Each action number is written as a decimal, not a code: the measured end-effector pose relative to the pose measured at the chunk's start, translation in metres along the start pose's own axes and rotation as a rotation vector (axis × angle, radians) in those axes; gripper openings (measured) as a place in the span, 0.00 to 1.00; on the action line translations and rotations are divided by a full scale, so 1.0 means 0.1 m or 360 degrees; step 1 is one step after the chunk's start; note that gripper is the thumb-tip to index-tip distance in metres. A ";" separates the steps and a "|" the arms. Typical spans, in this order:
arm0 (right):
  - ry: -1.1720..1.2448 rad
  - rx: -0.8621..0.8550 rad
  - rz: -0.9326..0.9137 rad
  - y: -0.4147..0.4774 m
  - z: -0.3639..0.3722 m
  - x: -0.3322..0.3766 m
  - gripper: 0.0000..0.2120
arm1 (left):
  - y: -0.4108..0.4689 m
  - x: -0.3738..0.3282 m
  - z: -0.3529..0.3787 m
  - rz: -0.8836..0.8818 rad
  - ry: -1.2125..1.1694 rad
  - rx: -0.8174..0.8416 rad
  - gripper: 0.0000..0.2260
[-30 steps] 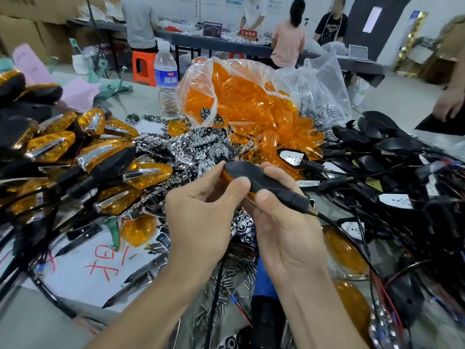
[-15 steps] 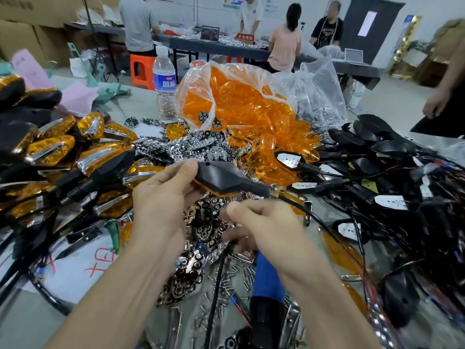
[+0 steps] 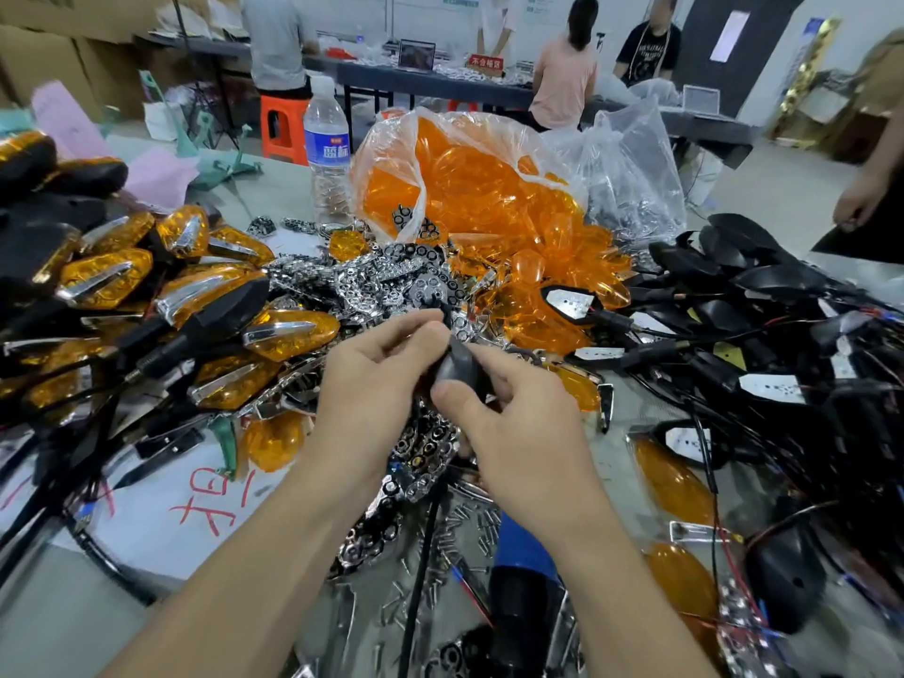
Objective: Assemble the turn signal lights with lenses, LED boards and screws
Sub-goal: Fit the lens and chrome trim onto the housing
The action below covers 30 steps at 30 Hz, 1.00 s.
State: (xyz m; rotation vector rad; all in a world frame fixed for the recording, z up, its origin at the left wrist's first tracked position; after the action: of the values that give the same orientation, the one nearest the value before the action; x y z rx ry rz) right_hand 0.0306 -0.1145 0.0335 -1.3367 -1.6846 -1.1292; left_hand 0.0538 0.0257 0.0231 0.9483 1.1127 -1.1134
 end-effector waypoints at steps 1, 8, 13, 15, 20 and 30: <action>0.0081 -0.0005 0.0012 0.00 0.01 -0.01 0.08 | -0.02 0.00 0.03 0.0045 0.0058 0.0035 0.05; 0.0199 -0.0203 -0.0004 -0.07 0.06 0.01 0.08 | -0.12 -0.05 0.15 0.0124 0.0091 0.0040 0.06; 0.0183 -0.0232 -0.0005 -0.06 0.08 0.07 0.09 | -0.11 0.00 0.13 0.0057 0.0014 -0.0002 0.05; 0.0138 -0.0267 -0.0051 -0.05 0.06 0.05 0.03 | -0.11 0.05 0.14 -0.0024 -0.0044 -0.0048 0.07; 0.0094 -0.0288 -0.0034 -0.09 0.05 0.06 0.11 | -0.12 0.11 0.18 -0.0299 0.0001 0.0085 0.14; 0.0071 -0.0319 0.0204 -0.05 -0.21 0.02 0.21 | -0.08 -0.05 -0.07 -0.0063 0.0161 -0.0307 0.12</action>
State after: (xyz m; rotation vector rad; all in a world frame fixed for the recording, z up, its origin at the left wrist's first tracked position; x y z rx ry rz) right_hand 0.0252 -0.1339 0.0418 -1.5088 -1.4620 -1.2686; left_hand 0.0446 0.0317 0.0259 0.8413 1.3015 -0.9785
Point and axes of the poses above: each hand's wrist, its own y-axis towards the middle knuckle, its own z-axis out of the palm, x = y × z, the point moved 4 cm from there along y, towards the middle knuckle
